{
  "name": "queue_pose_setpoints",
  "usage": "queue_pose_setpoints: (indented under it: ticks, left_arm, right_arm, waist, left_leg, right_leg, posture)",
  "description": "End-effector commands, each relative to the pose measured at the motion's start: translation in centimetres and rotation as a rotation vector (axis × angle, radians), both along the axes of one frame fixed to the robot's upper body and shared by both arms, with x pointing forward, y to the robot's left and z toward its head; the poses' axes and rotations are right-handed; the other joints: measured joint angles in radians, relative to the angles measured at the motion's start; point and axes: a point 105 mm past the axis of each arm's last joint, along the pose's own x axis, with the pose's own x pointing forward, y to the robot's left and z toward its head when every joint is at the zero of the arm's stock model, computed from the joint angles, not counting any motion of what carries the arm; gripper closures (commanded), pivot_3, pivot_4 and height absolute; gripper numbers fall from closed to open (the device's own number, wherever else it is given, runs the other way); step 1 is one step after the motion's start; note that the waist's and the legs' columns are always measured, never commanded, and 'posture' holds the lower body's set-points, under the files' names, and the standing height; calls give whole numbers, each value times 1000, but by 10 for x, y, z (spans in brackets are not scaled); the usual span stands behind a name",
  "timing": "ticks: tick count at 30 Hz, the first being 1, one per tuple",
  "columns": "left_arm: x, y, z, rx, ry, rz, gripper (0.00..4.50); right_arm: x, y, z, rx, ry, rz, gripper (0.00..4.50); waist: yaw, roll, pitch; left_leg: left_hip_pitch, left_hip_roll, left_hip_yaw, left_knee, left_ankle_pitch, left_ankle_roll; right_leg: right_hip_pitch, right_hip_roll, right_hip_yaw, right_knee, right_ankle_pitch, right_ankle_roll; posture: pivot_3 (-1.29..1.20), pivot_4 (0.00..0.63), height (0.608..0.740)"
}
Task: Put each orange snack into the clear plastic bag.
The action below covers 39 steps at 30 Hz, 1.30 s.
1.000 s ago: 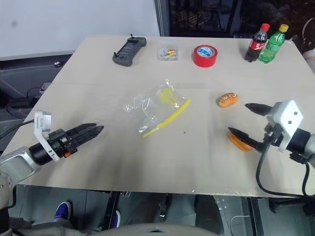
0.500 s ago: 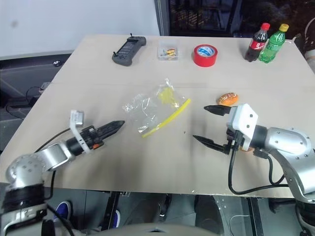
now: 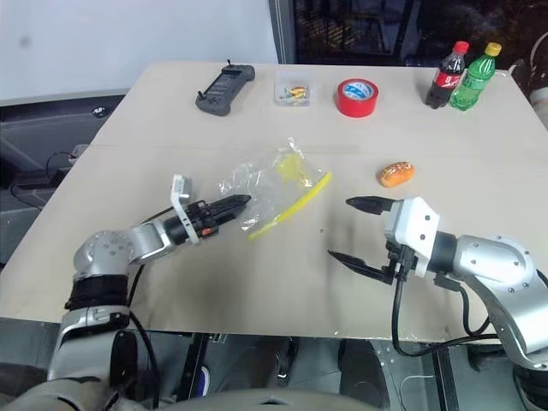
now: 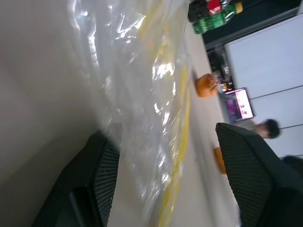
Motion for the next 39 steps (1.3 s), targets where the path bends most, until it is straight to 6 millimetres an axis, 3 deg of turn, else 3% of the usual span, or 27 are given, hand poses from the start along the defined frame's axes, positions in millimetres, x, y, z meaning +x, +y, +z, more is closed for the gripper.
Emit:
queue_pose_setpoints:
  ticks: [1,3,6,8,11,14,21,29,39]
  left_arm:
    - [0,-13,-26,-26,132,-26,1678]
    - [1,-19,-25,-58,153,-41,2329]
    - [3,-22,-26,-92,178,-37,3801]
    - [4,-23,-21,-129,186,-37,4482]
    - [6,-20,5,-270,182,-55,4482]
    - [5,-16,23,-333,185,-88,4482]
    - [-13,-2,56,-365,199,-218,4482]
    - [-15,-2,78,-369,162,-269,4482]
    - [-15,1,87,-397,137,-254,4482]
  right_arm:
    - [-5,2,11,-1,-60,-9,0]
    - [-6,3,11,1,-60,-13,0]
    - [-7,5,11,4,-64,-14,0]
    - [-5,7,10,-1,-89,-25,0]
    - [13,8,5,-119,-282,-158,0]
    - [25,11,0,-186,-365,-227,0]
    - [75,47,-16,-341,-645,-290,0]
    - [89,84,-31,-320,-685,-216,0]
    - [87,86,-34,-271,-600,-206,0]
  waist:
    - [0,0,-2]
    - [-2,0,-3]
    - [2,3,-9]
    - [4,6,-14]
    - [-1,6,-15]
    - [-4,6,-14]
    - [-32,-2,-14]
    - [-33,-2,-14]
    - [-38,-2,-14]
  left_leg:
    - [0,0,0,0,0,0]
    - [0,0,1,0,0,0]
    - [0,0,1,0,0,0]
    - [2,0,1,0,0,1]
    - [4,0,1,0,-2,3]
    - [3,0,1,1,-1,1]
    - [-1,1,6,1,1,-2]
    - [-1,1,7,1,1,-3]
    - [0,2,8,1,1,-3]
  right_leg:
    - [0,0,0,0,0,0]
    - [0,0,0,0,0,0]
    - [0,0,0,0,0,0]
    - [1,0,0,0,0,1]
    - [3,3,0,0,-2,6]
    - [0,4,0,1,-2,7]
    - [-6,6,6,3,1,2]
    - [-9,7,11,6,2,0]
    - [-9,9,15,7,3,-1]
  posture:
    - [0,150,740]
    - [0,150,740]
    - [0,150,740]
    - [0,150,740]
    - [0,150,740]
    - [0,150,740]
    - [0,150,740]
    - [0,150,740]
    - [0,150,740]
